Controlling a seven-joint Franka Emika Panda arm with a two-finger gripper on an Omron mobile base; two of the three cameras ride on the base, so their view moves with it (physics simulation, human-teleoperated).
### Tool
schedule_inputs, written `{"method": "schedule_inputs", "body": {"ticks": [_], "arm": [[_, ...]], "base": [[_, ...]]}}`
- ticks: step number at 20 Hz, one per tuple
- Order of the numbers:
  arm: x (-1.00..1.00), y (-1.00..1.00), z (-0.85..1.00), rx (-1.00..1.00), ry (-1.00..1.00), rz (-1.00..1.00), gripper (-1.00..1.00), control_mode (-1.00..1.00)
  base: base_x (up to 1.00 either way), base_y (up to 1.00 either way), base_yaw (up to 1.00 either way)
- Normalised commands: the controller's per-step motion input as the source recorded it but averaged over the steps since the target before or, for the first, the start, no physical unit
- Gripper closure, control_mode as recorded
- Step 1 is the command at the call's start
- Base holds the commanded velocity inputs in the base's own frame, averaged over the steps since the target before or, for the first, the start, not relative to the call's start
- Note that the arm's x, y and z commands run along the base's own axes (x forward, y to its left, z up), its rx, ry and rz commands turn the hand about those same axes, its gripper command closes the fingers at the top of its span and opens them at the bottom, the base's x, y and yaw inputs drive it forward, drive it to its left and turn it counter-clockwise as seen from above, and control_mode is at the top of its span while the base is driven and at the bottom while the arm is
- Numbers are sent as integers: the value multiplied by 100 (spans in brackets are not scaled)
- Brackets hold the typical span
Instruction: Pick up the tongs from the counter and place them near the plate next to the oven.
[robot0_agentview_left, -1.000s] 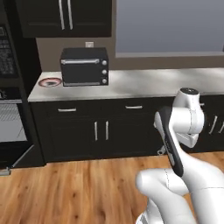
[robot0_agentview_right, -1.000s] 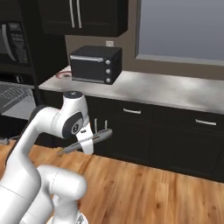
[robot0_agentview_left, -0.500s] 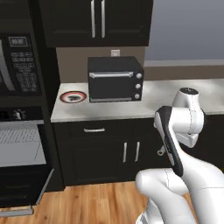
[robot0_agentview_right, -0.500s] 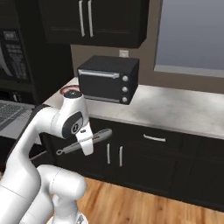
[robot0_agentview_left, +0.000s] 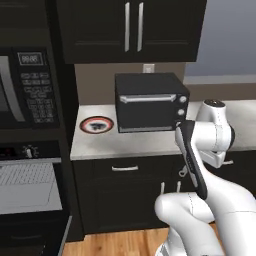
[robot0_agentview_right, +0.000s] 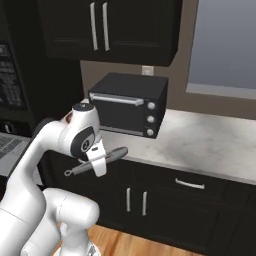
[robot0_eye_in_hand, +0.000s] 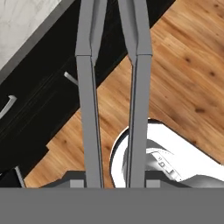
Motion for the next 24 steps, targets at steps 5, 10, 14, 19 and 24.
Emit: {"method": "schedule_inputs", "body": {"ticks": [5,10,14,19,24], "arm": [[0,0,0,0,0,0,100,100],[0,0,0,0,0,0,100,100],[0,0,0,0,0,0,100,100],[0,0,0,0,0,0,100,100],[0,0,0,0,0,0,100,100]], "base": [[12,44,6],[61,68,6],[69,56,3],[58,18,6],[61,0,7]]}}
